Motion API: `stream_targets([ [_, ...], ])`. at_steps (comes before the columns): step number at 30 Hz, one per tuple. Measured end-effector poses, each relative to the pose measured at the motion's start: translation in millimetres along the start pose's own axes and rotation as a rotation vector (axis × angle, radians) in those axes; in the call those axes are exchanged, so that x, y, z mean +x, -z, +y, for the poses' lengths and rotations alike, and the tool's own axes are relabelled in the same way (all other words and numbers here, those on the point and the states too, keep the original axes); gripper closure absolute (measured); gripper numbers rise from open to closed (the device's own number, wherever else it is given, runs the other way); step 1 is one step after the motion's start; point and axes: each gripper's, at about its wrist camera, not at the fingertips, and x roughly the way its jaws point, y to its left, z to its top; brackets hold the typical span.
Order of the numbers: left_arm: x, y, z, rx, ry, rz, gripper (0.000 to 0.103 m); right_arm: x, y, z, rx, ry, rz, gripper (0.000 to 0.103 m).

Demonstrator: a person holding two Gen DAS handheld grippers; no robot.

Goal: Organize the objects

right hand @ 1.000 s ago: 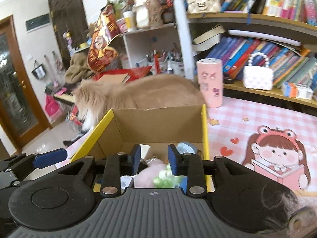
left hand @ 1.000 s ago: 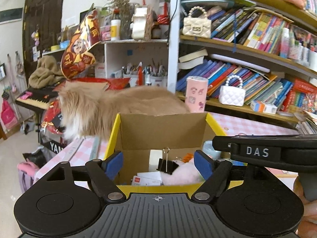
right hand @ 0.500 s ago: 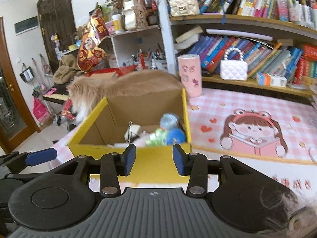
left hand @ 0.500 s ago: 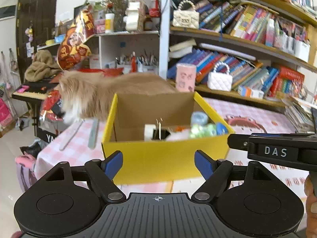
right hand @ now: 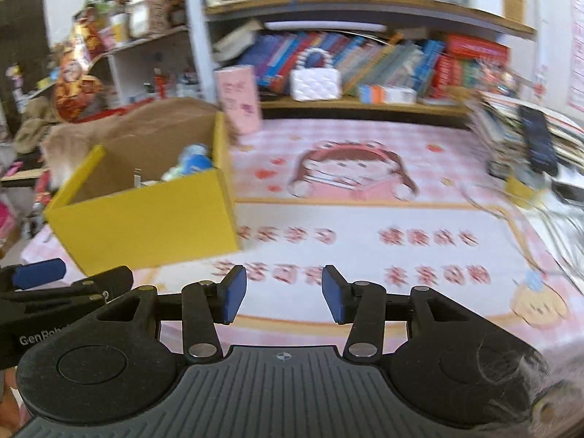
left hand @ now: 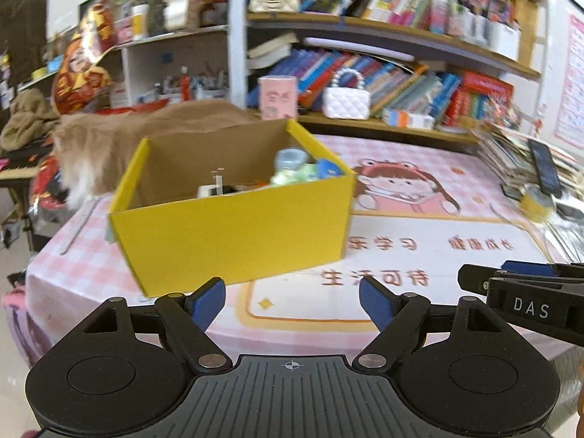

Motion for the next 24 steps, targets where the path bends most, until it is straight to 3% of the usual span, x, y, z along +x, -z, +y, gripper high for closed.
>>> stream_targets([
  [9,3.3,2.9,-34.8,0.032,0.001,0.006,0.013,-9.6,11.9,-27.2,0.038,0.132,-0.011,0.045],
  [13,3.6,4.5,-45.4,0.049,0.000,0.015,0.012,-12.1,16.3,-34.1,0.039,0.156,-0.006,0.039],
  [21,1.7,10.2,-47.6,0.028,-0.032,0.043,0.008,-14.8,23.7,-37.6,0.021,0.191,0.012,0.016],
  [24,1.1,12.3,-46.4,0.017,-0.039,0.054,0.008,-15.7,25.4,-39.2,0.023,0.193,0.018,0.015],
])
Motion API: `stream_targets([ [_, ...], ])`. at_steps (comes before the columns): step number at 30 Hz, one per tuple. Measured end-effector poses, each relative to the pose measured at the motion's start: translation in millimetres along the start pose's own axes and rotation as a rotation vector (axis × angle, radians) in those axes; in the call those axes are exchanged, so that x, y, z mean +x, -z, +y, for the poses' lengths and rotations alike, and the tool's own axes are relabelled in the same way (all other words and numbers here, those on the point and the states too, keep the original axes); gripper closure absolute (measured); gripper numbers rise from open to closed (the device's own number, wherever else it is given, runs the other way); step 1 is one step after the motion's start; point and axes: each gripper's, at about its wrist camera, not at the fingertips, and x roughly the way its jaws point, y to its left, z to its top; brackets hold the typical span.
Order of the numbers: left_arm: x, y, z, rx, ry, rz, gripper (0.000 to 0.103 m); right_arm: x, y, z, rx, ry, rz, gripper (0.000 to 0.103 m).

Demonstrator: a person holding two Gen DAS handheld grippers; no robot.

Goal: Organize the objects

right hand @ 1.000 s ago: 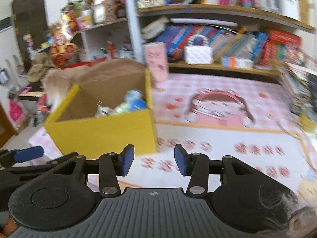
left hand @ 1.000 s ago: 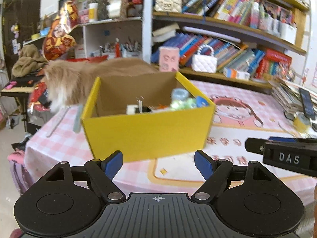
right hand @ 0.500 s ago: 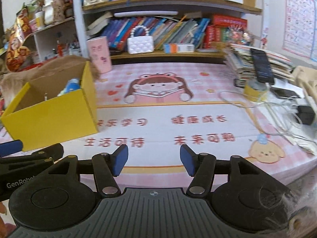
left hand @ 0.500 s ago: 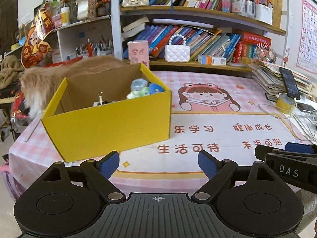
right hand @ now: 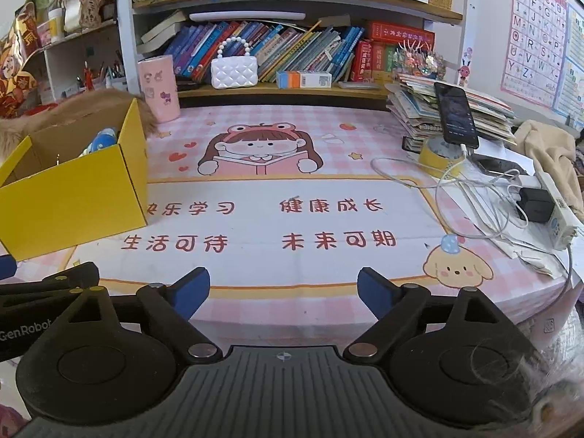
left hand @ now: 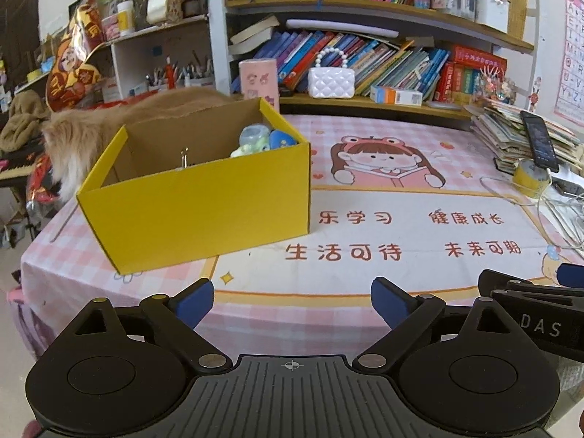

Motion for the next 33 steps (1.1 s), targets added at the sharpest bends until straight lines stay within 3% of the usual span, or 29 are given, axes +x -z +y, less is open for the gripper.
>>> stream_targets([
  [14,-8.8,8.6,-4.6,0.007,-0.034,0.009,0.005,-6.2,8.2,-2.5,-0.009,0.024,0.024,0.008],
  [33,-16.4,12.8,-3.0,-0.007,-0.057,0.005,0.004,-11.6,12.7,-0.7,-0.022,0.027,0.029,0.007],
])
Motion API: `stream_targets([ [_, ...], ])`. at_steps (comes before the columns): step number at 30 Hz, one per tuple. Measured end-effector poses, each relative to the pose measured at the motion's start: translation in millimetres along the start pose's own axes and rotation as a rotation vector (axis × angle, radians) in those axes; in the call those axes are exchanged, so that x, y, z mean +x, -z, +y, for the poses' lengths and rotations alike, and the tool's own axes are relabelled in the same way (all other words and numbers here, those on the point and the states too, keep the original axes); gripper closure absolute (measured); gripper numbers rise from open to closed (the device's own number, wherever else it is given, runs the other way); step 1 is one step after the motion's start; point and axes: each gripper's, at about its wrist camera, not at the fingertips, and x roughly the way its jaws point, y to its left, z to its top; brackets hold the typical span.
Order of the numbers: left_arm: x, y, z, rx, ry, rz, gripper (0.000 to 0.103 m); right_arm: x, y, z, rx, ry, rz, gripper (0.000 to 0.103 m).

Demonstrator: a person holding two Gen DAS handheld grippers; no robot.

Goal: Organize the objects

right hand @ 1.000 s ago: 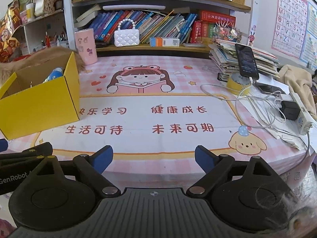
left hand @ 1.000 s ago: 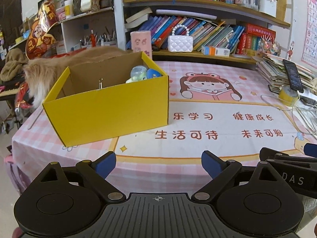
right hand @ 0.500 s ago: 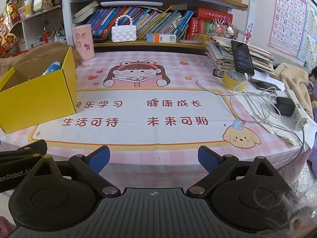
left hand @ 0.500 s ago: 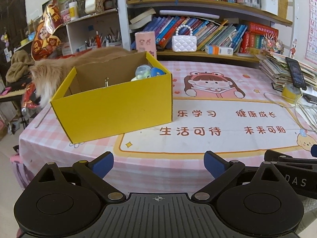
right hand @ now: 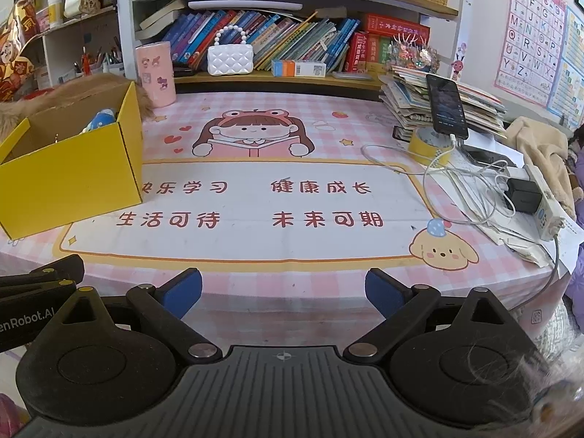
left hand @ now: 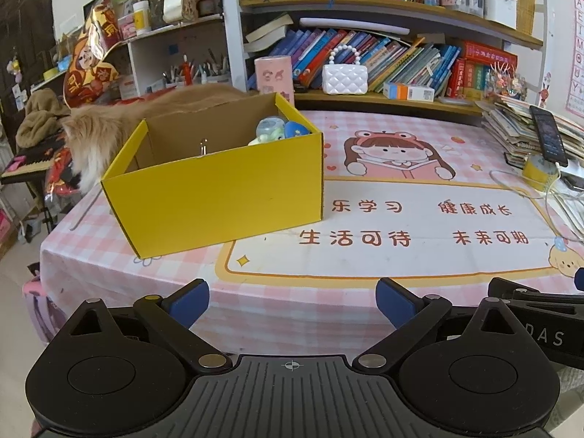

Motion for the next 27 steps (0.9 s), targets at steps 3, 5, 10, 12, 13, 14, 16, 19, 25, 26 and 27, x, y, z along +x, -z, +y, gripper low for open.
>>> stream_targets([
  [3,-0.2,0.5,1.0,-0.006,0.003,0.004,0.004,0.1,0.4,1.4,-0.004,0.001,0.005,0.007],
  [5,0.0,0.6,1.3,-0.007,0.006,0.004,0.004,0.6,0.9,1.9,-0.006,0.002,0.009,0.007],
  [10,0.0,0.0,0.2,-0.005,0.007,0.005,0.004,1.7,0.7,1.4,-0.004,0.004,0.014,0.007],
  [12,1.0,-0.1,-0.2,-0.004,0.005,0.012,0.004,1.8,0.5,1.3,-0.005,0.004,0.016,0.007],
  [13,1.6,-0.3,-0.6,-0.002,0.001,0.016,0.004,1.8,0.5,1.5,-0.006,0.004,0.018,0.007],
  [14,2.0,-0.2,-1.3,0.001,-0.003,0.018,0.004,2.3,0.4,1.3,-0.006,0.005,0.020,0.007],
  [16,3.2,-0.3,-2.3,0.004,-0.006,0.024,0.003,3.2,0.4,1.1,-0.007,0.007,0.024,0.007],
  [19,5.4,-0.2,-1.1,-0.009,-0.003,0.039,0.003,5.1,-0.3,0.8,-0.005,0.008,0.030,0.007],
  [25,8.3,-0.7,-2.1,-0.005,-0.011,0.052,0.003,7.2,-0.3,0.2,-0.007,0.007,0.034,0.007],
  [26,8.5,-0.7,-2.0,-0.004,-0.010,0.052,0.003,8.0,-0.5,-0.1,-0.005,0.005,0.035,0.007],
  [27,8.9,-0.9,-1.9,-0.003,-0.008,0.053,0.003,8.9,-0.6,-0.2,-0.003,0.004,0.037,0.007],
])
